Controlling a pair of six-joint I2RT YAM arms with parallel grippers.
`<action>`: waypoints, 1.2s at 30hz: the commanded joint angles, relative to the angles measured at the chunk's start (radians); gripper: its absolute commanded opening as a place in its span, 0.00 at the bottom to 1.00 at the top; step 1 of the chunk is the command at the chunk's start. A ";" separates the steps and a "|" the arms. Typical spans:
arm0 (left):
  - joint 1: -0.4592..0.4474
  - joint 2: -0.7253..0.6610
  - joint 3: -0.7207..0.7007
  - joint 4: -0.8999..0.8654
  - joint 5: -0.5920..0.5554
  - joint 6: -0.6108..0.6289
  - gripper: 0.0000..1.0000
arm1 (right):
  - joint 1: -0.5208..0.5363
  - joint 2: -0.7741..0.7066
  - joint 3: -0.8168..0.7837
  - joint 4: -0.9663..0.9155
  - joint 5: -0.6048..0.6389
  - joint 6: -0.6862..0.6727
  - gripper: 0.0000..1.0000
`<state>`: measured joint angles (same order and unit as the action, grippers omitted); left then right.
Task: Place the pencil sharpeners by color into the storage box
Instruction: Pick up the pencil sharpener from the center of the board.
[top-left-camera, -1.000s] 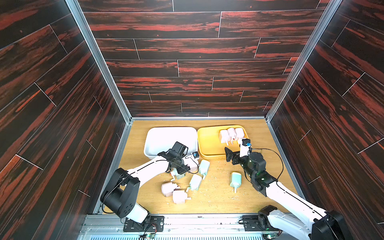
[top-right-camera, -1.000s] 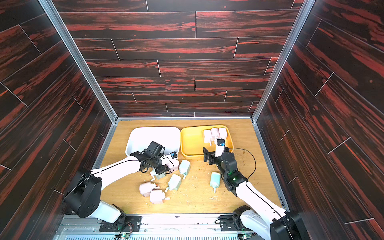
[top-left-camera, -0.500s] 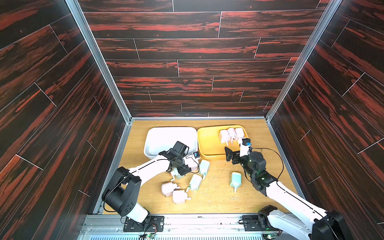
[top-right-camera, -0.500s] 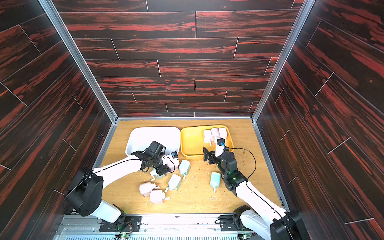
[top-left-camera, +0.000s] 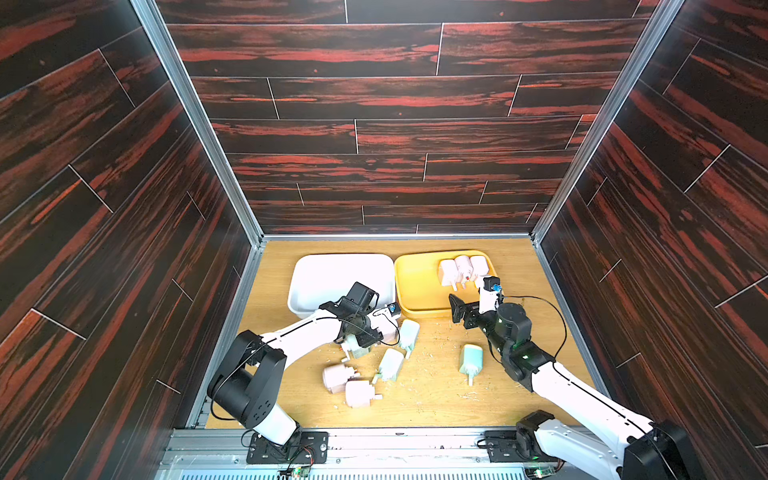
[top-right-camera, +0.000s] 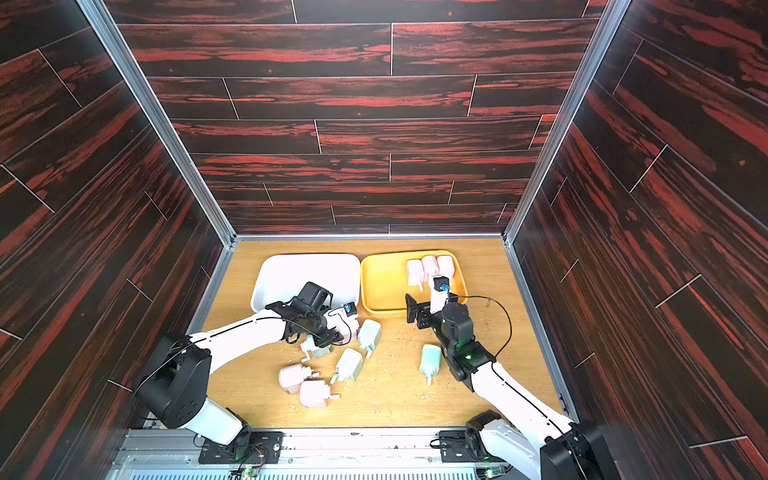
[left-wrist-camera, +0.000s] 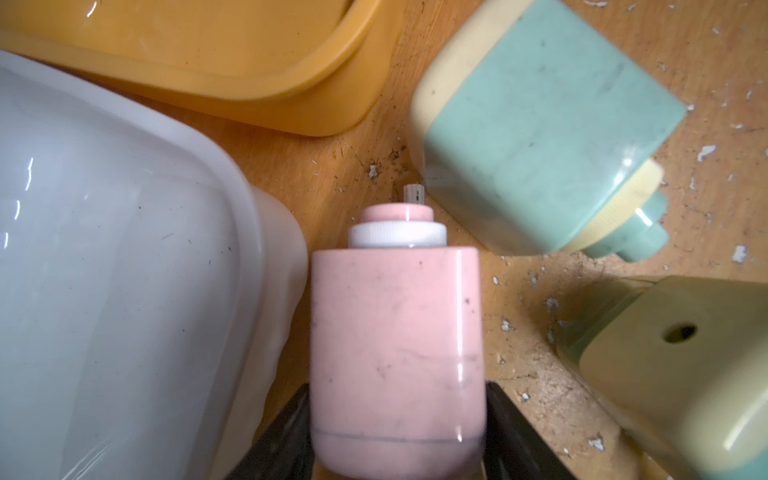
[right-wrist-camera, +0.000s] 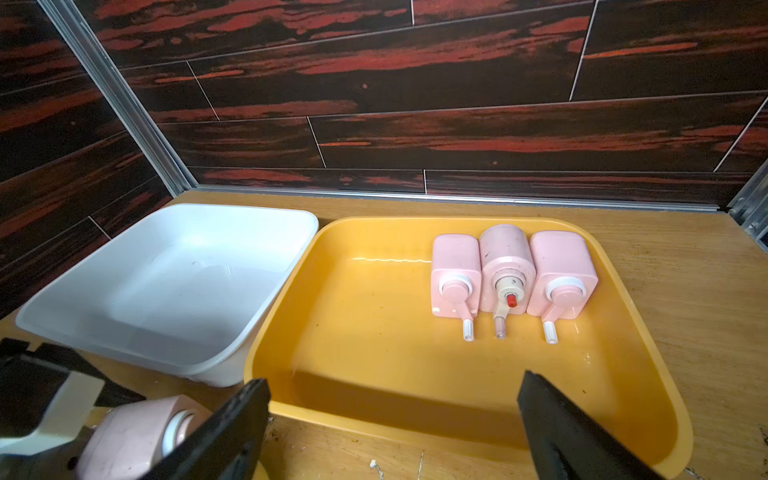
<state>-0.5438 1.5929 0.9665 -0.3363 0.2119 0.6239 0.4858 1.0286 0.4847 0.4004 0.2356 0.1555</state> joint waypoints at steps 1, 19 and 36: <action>-0.004 -0.002 0.021 -0.024 -0.008 0.009 0.51 | -0.003 0.013 0.035 -0.011 -0.043 -0.025 0.98; 0.033 -0.223 0.084 -0.139 -0.003 0.107 0.00 | 0.020 0.150 0.193 -0.095 -0.590 -0.570 0.98; 0.033 -0.300 0.143 -0.203 0.205 0.184 0.00 | 0.088 0.333 0.485 -0.507 -0.809 -1.055 0.95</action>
<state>-0.5125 1.3331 1.0824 -0.5682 0.3584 0.7975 0.5407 1.3319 0.9157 0.0059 -0.5613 -0.8116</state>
